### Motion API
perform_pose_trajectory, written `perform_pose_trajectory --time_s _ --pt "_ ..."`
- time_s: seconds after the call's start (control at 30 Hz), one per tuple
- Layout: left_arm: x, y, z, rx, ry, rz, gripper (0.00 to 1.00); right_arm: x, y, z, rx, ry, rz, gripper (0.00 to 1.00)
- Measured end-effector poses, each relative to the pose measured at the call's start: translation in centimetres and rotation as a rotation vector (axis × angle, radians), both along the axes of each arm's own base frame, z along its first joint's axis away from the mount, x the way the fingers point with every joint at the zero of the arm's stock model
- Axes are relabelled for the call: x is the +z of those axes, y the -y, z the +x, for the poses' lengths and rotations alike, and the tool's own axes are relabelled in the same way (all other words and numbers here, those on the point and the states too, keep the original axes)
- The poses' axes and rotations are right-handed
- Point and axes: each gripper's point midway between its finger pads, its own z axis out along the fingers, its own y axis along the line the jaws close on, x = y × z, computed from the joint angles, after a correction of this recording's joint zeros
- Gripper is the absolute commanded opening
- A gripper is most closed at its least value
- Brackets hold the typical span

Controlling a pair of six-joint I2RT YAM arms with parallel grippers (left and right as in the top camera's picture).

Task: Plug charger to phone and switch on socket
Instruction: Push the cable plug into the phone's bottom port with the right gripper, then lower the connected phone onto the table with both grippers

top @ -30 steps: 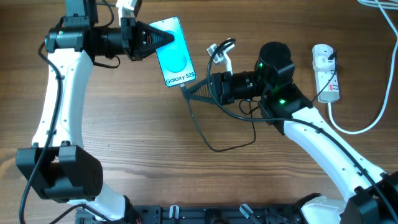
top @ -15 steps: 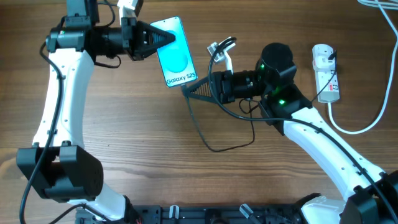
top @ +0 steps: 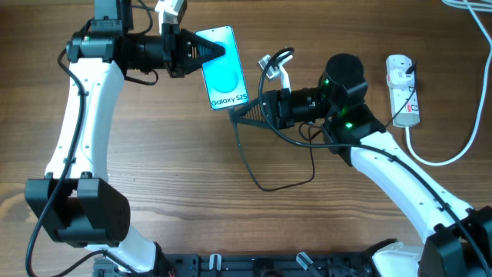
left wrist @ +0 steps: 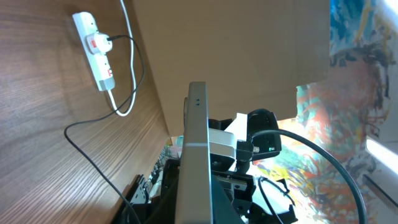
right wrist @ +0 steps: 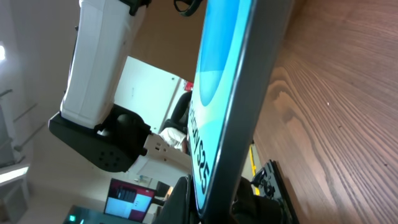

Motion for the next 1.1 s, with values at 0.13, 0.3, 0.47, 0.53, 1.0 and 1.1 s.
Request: perform_pose_trajectory --time_s 0.13,0.3,0.47,0.53,1.0,1.1 --pt "-0.2 0.0 -0.1 0.002 0.003 0.01 0.04 -0.2 0.0 0.0 -0.003 -0.023 -0.005 0.04" --pt "-0.3 0.1 0.3 0.008 0.052 0.038 0.04 -0.9 -0.2 0.7 0.006 -0.049 0.005 0.04" --pt "-0.7 0.0 0.6 0.021 0.08 0.07 0.04 -1.7 -0.2 1.0 0.025 -0.079 0.0 0.04" --pt "-0.7 0.0 0.6 0.021 0.082 0.07 0.04 -1.7 -0.1 0.9 0.031 -0.086 -0.001 0.08" --pt "-1.3 1.1 -0.6 -0.018 0.03 0.059 0.04 -2.3 0.5 2.7 -0.034 -0.099 -0.021 0.54" --pt "-2.1 0.7 -0.6 0.004 -0.007 0.098 0.04 -2.7 0.8 3.3 -0.052 -0.079 -0.022 0.79"
